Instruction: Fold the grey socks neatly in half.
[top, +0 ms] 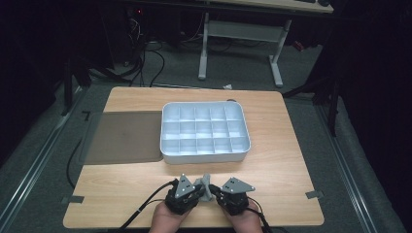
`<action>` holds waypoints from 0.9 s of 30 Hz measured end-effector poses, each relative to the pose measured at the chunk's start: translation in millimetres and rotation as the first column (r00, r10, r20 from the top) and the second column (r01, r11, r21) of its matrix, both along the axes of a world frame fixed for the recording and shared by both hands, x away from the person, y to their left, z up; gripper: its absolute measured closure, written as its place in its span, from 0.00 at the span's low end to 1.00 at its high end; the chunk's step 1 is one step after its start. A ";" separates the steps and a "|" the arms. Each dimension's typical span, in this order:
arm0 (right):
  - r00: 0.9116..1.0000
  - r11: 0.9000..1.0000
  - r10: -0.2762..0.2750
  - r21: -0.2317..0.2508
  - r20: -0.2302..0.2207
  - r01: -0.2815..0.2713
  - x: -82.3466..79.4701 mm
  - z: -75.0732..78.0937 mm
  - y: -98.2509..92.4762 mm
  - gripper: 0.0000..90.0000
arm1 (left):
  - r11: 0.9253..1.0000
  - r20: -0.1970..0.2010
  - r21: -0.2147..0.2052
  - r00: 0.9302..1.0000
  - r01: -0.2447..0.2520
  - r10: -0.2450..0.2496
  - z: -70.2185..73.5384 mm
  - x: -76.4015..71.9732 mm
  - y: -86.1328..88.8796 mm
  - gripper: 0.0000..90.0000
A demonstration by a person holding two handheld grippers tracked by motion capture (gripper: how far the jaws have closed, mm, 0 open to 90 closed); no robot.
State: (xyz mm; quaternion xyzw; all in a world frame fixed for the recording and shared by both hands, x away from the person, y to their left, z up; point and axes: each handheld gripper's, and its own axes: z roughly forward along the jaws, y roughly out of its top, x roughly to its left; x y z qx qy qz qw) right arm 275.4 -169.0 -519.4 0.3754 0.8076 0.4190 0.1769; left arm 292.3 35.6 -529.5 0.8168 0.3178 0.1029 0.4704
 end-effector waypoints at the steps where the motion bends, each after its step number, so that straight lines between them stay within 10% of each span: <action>1: 1.000 1.000 0.000 0.001 -0.002 0.000 0.3 -0.4 -0.2 1.00 | 1.000 -0.004 -0.016 1.000 -0.005 0.005 1.0 0.3 2.4 0.85; 8: 1.000 1.000 0.001 0.002 -0.013 -0.001 2.6 -2.8 -1.4 1.00 | 0.995 0.014 -0.079 0.998 -0.060 0.062 13.3 -3.4 27.2 0.88; 17: 1.000 1.000 0.012 0.001 -0.012 -0.012 1.1 -3.3 0.0 1.00 | 0.996 -0.071 0.030 0.993 -0.087 0.089 1.2 -6.2 39.6 0.95; 27: 1.000 1.000 0.019 0.011 -0.017 -0.019 0.0 -3.1 1.7 1.00 | 0.992 -0.005 0.109 0.998 -0.057 0.058 -0.1 -10.4 23.8 0.88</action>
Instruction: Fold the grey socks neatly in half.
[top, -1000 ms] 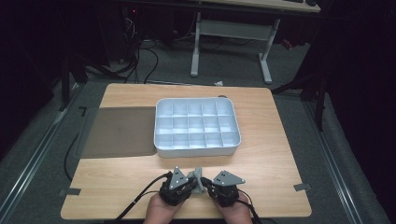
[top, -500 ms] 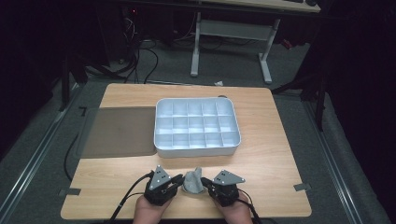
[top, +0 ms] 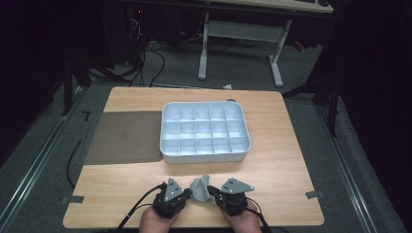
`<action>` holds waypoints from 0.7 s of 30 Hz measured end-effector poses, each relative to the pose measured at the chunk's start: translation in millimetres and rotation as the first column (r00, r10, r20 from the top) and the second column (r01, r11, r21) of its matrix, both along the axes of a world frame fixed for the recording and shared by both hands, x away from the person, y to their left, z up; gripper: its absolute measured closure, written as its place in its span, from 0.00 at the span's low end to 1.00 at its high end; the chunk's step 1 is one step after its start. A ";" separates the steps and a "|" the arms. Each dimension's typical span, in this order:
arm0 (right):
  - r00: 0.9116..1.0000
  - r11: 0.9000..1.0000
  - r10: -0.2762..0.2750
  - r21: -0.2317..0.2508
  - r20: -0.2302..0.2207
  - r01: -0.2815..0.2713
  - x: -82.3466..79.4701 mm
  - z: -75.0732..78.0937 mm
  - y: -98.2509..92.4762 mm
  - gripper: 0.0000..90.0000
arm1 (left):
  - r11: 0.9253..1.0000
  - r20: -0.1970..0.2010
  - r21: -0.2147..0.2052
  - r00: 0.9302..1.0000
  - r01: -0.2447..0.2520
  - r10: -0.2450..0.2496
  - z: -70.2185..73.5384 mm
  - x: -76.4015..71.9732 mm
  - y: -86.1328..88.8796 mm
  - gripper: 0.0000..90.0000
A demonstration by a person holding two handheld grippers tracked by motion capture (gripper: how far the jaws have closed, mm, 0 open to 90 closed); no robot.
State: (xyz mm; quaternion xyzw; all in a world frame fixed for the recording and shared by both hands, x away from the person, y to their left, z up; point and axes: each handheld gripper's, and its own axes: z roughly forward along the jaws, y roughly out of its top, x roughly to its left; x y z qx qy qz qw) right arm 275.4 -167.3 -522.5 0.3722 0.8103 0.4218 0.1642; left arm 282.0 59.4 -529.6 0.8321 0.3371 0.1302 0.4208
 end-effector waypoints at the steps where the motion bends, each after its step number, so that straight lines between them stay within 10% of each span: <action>1: 1.000 1.000 -0.002 0.001 0.000 0.002 0.1 0.1 -0.3 1.00 | 1.000 0.000 0.000 1.000 0.000 0.000 0.0 0.0 0.0 0.88; 21: 0.999 0.999 -0.037 0.017 0.013 0.037 4.9 3.7 -5.6 1.00 | 0.999 -0.017 -0.020 0.999 0.040 -0.040 -1.0 5.2 -28.4 1.00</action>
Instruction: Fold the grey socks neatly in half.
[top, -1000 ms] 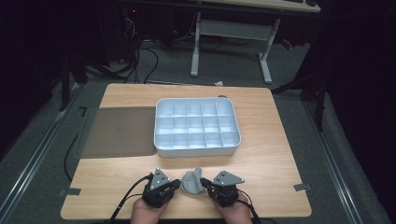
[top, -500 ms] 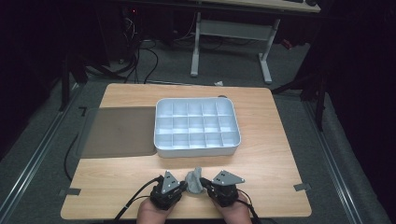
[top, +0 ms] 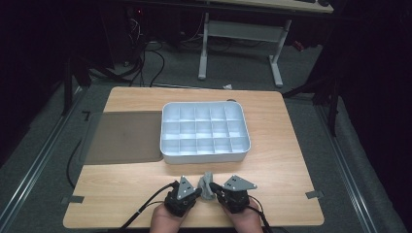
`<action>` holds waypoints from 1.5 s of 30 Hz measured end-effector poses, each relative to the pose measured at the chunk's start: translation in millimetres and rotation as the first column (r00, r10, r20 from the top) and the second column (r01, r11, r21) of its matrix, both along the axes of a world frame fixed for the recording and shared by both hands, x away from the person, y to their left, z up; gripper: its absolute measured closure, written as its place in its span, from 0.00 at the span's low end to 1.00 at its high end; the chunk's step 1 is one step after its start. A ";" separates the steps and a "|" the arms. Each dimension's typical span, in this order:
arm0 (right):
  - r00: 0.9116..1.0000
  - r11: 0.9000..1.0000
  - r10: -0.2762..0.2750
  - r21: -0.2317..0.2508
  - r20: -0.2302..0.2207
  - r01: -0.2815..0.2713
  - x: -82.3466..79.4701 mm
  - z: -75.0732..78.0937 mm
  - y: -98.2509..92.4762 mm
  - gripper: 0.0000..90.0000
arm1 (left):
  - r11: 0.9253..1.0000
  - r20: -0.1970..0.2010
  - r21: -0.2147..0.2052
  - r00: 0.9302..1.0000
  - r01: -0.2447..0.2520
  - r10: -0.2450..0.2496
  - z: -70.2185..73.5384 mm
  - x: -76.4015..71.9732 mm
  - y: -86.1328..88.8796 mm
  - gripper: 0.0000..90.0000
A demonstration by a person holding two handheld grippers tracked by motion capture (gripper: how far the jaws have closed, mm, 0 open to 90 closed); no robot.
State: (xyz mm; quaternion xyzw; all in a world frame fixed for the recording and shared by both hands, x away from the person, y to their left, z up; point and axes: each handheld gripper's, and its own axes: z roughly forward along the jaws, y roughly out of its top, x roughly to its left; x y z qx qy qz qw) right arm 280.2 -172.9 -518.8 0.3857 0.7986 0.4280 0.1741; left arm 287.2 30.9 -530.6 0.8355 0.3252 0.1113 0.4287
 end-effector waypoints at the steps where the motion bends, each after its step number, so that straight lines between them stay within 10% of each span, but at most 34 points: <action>1: 1.000 1.000 -0.003 0.002 0.000 0.003 0.2 0.3 -0.3 0.99 | 1.000 0.001 0.002 1.000 -0.001 0.001 -0.1 0.1 -0.5 1.00; 32: 0.999 0.999 0.041 -0.031 0.004 -0.041 -5.9 -5.7 11.8 1.00 | 0.997 0.034 0.066 0.999 0.027 -0.029 -1.5 -9.6 -7.2 1.00; 45: 0.999 0.997 0.051 -0.049 0.012 -0.051 -6.0 -7.7 13.6 1.00 | 1.000 0.063 -0.019 0.998 -0.015 0.017 4.9 -4.9 13.0 0.94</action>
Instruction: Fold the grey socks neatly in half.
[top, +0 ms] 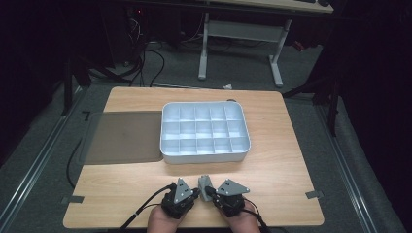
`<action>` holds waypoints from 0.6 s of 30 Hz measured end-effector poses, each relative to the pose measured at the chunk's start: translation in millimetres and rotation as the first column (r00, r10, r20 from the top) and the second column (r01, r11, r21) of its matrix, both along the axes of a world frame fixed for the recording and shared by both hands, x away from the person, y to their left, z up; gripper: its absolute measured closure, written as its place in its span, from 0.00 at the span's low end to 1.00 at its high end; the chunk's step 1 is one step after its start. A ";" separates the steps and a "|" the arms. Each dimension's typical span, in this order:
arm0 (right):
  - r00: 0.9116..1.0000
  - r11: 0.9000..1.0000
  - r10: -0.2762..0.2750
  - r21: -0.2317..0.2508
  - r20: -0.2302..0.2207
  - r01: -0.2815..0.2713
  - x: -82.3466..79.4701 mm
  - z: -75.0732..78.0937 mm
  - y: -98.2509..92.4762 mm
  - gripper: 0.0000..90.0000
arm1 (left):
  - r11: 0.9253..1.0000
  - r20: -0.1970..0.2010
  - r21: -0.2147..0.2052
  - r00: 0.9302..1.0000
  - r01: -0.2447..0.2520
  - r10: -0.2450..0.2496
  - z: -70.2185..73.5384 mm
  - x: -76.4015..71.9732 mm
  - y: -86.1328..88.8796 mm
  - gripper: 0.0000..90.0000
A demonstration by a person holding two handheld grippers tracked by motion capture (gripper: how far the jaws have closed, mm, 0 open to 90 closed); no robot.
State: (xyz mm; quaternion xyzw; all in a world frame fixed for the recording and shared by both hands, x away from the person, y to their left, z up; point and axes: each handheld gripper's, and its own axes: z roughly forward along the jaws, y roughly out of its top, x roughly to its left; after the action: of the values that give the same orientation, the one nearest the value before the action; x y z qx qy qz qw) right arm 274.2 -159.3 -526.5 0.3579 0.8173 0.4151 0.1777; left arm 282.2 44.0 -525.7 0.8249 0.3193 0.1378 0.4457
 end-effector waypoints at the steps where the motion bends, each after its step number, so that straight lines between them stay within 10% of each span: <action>1: 1.000 1.000 0.001 0.000 0.000 -0.001 0.1 -0.1 0.0 1.00 | 1.000 0.000 0.000 1.000 0.000 0.000 0.0 0.0 0.0 0.94; 12: 1.000 1.000 0.004 0.009 -0.004 -0.004 0.9 -0.4 -1.0 1.00 | 0.992 0.016 -0.128 1.000 -0.002 0.005 33.8 14.5 -17.9 1.00; 18: 1.000 1.000 0.009 0.011 0.000 -0.009 1.2 -0.8 -1.6 1.00 | 0.997 -0.016 -0.071 1.000 0.009 -0.010 23.6 24.8 -36.0 1.00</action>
State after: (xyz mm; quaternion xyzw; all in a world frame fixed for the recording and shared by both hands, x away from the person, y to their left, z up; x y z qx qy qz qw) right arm 275.4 -160.9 -527.3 0.3550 0.8166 0.4207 0.1738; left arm 307.0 7.9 -502.1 0.8111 0.3237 0.1176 0.4728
